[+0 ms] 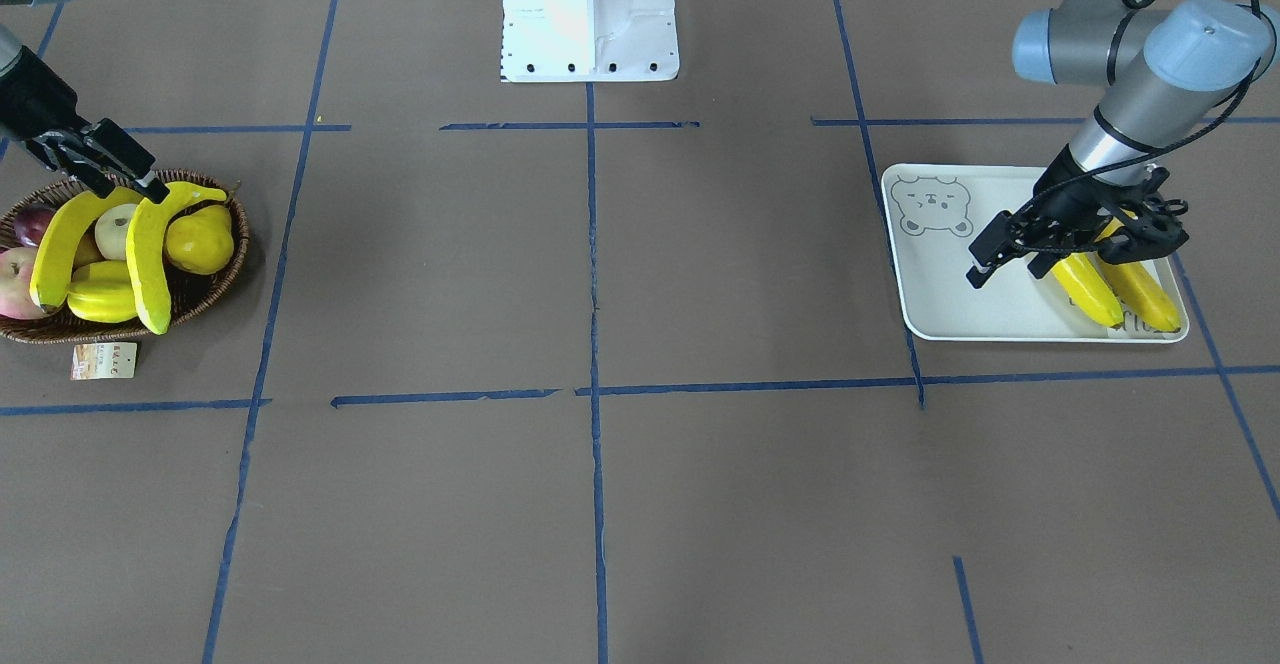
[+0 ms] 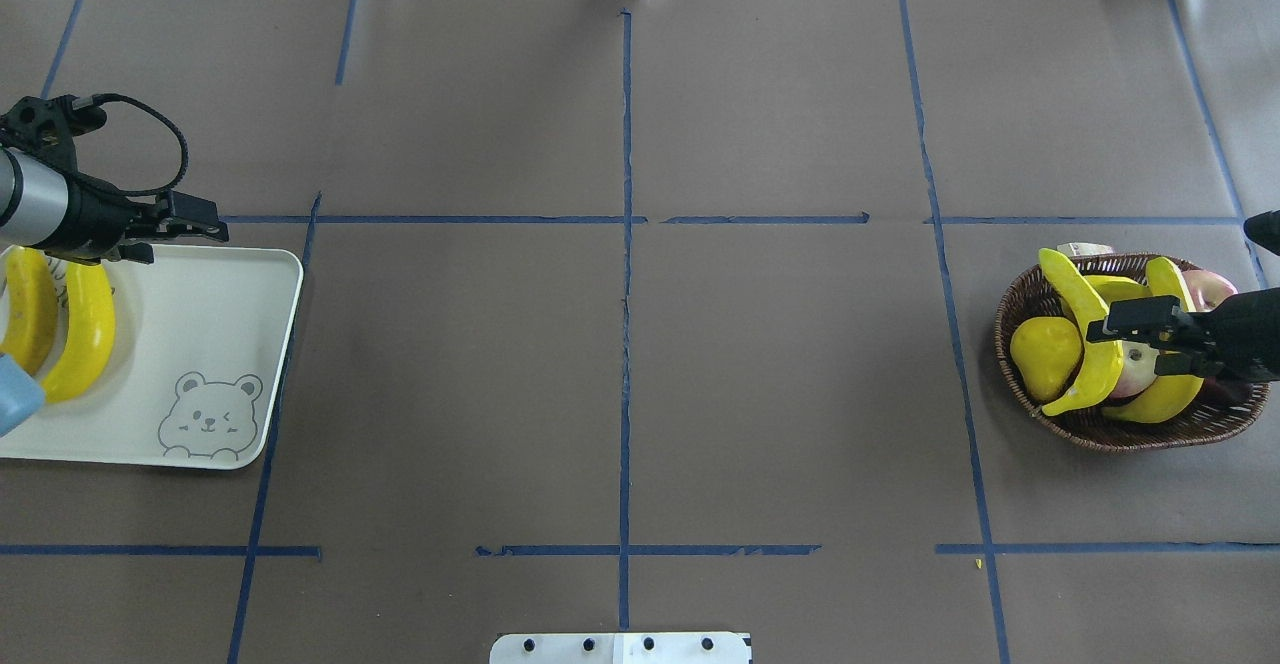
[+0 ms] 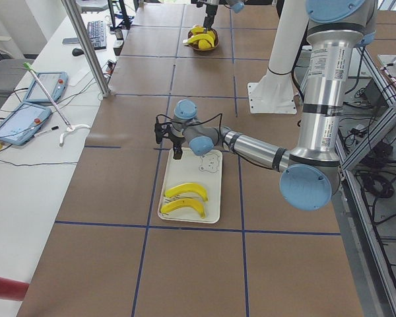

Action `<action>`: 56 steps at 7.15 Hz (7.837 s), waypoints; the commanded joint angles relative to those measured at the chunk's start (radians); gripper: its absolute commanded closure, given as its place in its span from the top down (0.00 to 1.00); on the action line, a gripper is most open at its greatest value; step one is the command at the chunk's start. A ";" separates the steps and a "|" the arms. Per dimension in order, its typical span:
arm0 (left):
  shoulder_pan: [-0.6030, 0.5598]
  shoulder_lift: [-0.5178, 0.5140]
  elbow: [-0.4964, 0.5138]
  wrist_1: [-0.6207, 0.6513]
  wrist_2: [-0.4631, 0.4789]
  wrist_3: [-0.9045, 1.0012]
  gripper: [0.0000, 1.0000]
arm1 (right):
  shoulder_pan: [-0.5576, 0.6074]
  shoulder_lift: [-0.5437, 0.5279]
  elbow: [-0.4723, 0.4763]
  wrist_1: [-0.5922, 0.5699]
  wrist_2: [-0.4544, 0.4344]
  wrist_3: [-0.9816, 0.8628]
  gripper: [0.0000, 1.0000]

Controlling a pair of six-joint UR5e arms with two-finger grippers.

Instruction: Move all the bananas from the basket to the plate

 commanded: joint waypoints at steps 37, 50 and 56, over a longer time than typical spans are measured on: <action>0.308 -0.599 0.047 -0.091 0.183 -0.793 0.12 | -0.387 0.801 0.024 -0.375 -0.347 0.018 0.10; 0.006 0.042 -0.029 0.150 0.038 0.017 0.00 | -0.349 0.739 0.168 -0.496 -0.336 0.008 1.00; 0.022 0.046 0.037 0.141 0.077 0.017 1.00 | -0.347 0.738 0.168 -0.496 -0.336 0.008 1.00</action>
